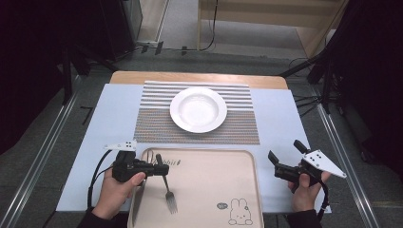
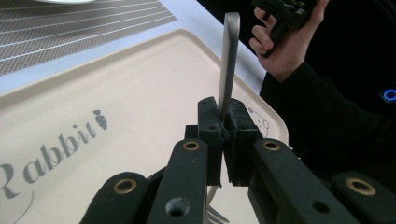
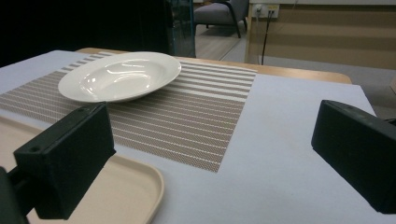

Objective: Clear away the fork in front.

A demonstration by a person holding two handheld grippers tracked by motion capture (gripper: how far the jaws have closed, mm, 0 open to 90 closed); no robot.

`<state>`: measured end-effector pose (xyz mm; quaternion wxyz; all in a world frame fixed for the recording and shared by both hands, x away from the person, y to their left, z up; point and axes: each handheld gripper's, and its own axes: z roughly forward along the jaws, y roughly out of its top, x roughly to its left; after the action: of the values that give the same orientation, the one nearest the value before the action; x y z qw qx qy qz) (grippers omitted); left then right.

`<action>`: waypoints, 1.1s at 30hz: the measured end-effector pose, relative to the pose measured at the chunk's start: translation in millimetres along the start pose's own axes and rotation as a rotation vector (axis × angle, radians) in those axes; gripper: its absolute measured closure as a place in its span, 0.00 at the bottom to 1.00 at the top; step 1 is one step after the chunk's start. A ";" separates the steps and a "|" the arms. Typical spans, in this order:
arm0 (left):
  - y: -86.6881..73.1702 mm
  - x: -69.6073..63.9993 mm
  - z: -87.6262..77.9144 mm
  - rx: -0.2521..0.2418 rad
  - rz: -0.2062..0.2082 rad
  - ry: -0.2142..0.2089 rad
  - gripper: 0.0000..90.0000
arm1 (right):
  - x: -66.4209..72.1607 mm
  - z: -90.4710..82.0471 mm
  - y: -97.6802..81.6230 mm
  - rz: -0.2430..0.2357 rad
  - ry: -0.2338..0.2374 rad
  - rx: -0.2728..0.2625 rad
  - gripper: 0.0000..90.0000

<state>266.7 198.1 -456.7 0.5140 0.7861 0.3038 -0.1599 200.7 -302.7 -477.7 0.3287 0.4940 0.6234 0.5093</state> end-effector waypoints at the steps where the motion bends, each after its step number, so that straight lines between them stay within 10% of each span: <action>1: -0.1 0.2 0.3 0.000 -0.003 0.006 0.95 | -0.1 -0.3 0.0 0.002 -0.002 0.000 0.00; 21: -7.9 7.6 11.5 0.030 0.026 0.296 0.83 | -0.1 3.1 -1.3 -0.004 0.000 0.016 0.00; 33: -13.2 13.5 23.1 0.080 0.039 0.398 0.74 | -0.9 4.5 -2.2 0.001 0.002 0.022 0.00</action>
<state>269.9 185.2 -483.4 0.4151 0.8278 0.3774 -0.0033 204.4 -302.1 -481.1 0.3223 0.4976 0.6290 0.5029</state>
